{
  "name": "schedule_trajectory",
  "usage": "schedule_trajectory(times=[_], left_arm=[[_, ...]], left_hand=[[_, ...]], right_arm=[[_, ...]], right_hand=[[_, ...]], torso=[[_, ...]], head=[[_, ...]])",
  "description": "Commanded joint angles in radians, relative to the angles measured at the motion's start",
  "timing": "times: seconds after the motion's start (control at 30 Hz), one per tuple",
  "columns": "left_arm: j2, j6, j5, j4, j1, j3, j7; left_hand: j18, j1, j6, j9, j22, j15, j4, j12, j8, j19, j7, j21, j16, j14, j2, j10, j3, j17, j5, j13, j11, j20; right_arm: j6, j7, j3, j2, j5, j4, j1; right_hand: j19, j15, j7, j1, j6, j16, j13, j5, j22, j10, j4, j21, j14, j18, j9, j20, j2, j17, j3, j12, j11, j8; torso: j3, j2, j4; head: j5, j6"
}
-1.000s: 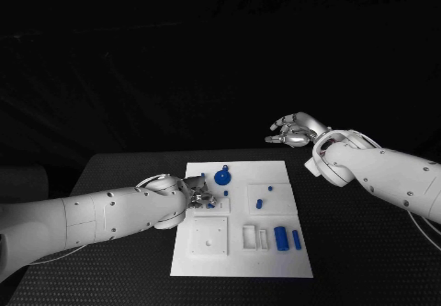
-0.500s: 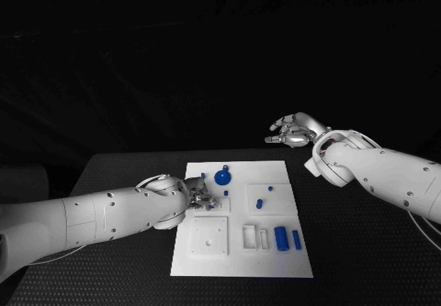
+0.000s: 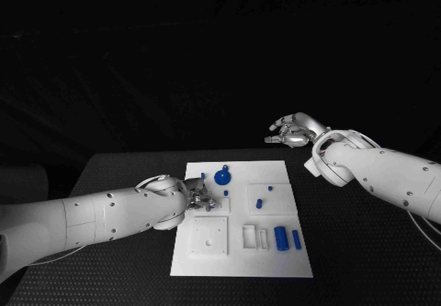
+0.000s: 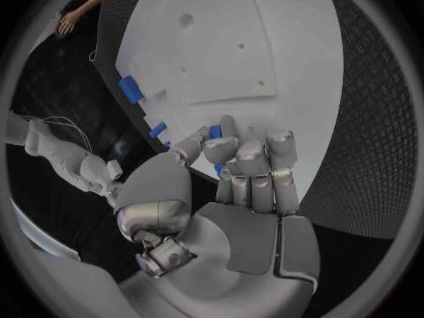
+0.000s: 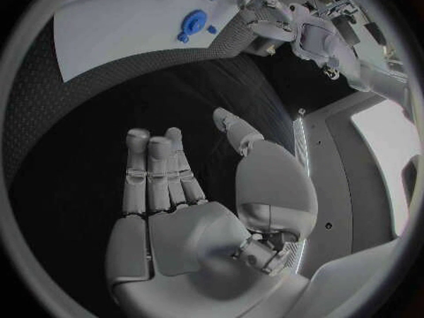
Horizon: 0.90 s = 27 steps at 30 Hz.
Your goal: Assemble the parts on the task board
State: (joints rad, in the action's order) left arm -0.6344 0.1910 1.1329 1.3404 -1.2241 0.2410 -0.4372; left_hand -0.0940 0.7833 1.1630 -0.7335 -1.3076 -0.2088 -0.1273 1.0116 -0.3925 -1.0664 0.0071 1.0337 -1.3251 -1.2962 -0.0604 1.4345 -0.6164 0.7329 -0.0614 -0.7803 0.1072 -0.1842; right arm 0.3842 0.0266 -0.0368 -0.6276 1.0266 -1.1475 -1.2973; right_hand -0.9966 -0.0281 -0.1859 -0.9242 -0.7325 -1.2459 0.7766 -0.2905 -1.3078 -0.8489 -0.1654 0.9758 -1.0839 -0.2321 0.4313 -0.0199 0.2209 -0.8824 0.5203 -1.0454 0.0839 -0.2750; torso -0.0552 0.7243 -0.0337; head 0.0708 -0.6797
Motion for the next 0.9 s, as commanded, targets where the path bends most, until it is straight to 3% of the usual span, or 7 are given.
schedule_trajectory(times=[0.03,0.37,0.9], left_arm=[[0.001,-0.007,-0.001,-0.001,0.000,0.000,0.005],[0.003,-0.001,-0.003,-0.005,0.000,0.000,0.008],[0.000,0.000,-0.008,-0.018,0.000,-0.001,0.011]], left_hand=[[0.014,-0.004,0.046,0.001,-0.014,-0.010,0.009,0.004,-0.002,0.007,-0.024,0.002,-0.004,-0.003,-0.009,-0.030,0.002,-0.002,0.008,0.002,0.020,-0.089],[0.011,-0.039,0.043,-0.002,-0.013,-0.011,0.064,0.009,-0.006,0.009,-0.024,0.001,-0.011,0.001,-0.058,-0.033,0.017,-0.006,0.013,0.004,0.021,-0.089],[0.007,-0.042,0.040,-0.005,-0.014,-0.014,0.110,0.013,-0.011,0.009,-0.025,0.003,-0.016,0.004,-0.096,-0.034,0.008,-0.011,0.013,0.006,0.022,-0.090]], right_arm=[[-0.012,0.005,0.001,0.001,0.002,0.000,0.000],[-0.014,0.005,0.001,0.004,0.002,0.003,0.000],[-0.018,0.005,0.001,0.003,0.002,0.005,0.002]], right_hand=[[0.003,0.003,-0.011,0.003,-0.002,-0.005,-0.002,-0.004,-0.015,0.007,0.000,-0.007,0.007,-0.030,0.001,-0.001,-0.005,0.002,-0.007,-0.004,0.001,-0.003],[0.003,0.003,-0.011,0.004,-0.001,-0.005,-0.003,-0.004,-0.015,0.007,0.001,-0.007,0.007,-0.030,0.001,-0.001,-0.006,0.002,-0.008,-0.005,0.001,-0.003],[0.003,0.003,-0.011,0.006,-0.001,-0.005,-0.005,-0.005,-0.016,0.008,0.001,-0.007,0.008,-0.030,0.001,-0.002,-0.007,0.002,-0.009,-0.007,0.001,-0.003]], torso=[[-0.0001,0.000,-0.0010],[-0.0009,0.000,-0.0013],[0.0003,0.000,-0.0007]], head=[[0.000,0.001],[-0.003,0.003],[-0.006,0.003]])
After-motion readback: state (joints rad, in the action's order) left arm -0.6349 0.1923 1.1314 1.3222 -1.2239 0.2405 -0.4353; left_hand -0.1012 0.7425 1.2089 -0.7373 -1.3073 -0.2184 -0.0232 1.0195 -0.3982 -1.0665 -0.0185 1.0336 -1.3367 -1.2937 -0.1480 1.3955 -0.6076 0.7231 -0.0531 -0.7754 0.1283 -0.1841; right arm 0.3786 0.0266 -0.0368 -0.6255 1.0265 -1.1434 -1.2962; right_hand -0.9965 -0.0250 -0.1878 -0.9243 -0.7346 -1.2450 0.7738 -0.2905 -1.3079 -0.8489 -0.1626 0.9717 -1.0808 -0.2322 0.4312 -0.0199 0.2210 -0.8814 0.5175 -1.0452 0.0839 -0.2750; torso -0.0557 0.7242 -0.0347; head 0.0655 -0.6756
